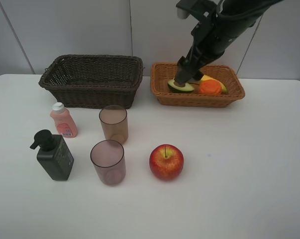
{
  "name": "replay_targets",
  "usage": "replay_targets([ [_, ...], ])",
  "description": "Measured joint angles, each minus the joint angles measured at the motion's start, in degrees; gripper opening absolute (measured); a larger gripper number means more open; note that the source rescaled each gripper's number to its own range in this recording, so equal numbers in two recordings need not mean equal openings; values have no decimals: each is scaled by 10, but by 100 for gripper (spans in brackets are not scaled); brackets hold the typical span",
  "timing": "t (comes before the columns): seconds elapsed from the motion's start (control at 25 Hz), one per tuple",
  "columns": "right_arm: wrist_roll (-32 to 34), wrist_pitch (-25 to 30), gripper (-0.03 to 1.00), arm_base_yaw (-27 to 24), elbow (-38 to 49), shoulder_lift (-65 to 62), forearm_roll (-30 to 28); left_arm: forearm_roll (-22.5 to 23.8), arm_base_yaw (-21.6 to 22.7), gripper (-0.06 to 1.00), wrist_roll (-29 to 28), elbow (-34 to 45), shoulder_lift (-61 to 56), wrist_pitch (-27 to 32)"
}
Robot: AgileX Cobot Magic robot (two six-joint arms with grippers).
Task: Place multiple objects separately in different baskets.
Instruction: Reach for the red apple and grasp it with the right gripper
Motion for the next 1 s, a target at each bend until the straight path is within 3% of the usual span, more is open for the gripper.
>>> replay_targets([
  [0.56,1,46,99,118,125,-64,11,0,0,98,0,0,0,0],
  [1.0,1,-12,99,164,202,-57,61,0,0,98,0,0,0,0],
])
